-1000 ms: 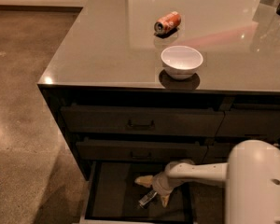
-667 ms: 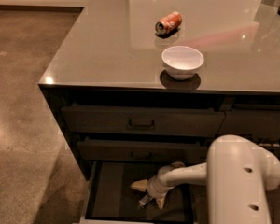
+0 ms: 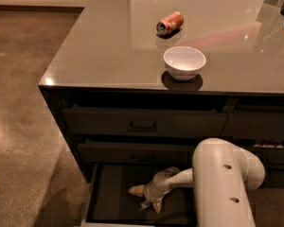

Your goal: Pick redbull can from bottom drawer and place on counter

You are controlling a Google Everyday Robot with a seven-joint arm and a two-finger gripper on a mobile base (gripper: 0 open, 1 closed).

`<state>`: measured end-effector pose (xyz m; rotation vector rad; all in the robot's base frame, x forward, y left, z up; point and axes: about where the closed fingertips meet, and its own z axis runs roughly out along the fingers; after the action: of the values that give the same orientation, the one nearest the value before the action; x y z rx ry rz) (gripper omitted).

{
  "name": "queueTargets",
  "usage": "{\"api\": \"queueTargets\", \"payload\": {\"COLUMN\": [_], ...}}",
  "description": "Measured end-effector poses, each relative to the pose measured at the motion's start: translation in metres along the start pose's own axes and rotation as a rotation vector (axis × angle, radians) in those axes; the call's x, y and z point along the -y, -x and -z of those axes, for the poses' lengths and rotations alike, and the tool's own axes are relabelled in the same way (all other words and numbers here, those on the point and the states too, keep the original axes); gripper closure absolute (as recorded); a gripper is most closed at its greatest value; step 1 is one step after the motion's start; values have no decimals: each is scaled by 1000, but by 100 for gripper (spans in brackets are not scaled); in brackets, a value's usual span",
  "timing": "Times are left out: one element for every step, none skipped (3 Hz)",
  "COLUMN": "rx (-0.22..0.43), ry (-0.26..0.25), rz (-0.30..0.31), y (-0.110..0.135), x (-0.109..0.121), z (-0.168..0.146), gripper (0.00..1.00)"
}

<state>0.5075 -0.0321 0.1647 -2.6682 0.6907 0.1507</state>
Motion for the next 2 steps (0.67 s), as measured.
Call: {"api": "queueTargets", "payload": {"rx": [-29,-61], "ry": [-12,-14], "rz": [-17,-38], "y": [-17,-40], "x": [10,23], "z": [-10,-15], "gripper": [0,15]}}
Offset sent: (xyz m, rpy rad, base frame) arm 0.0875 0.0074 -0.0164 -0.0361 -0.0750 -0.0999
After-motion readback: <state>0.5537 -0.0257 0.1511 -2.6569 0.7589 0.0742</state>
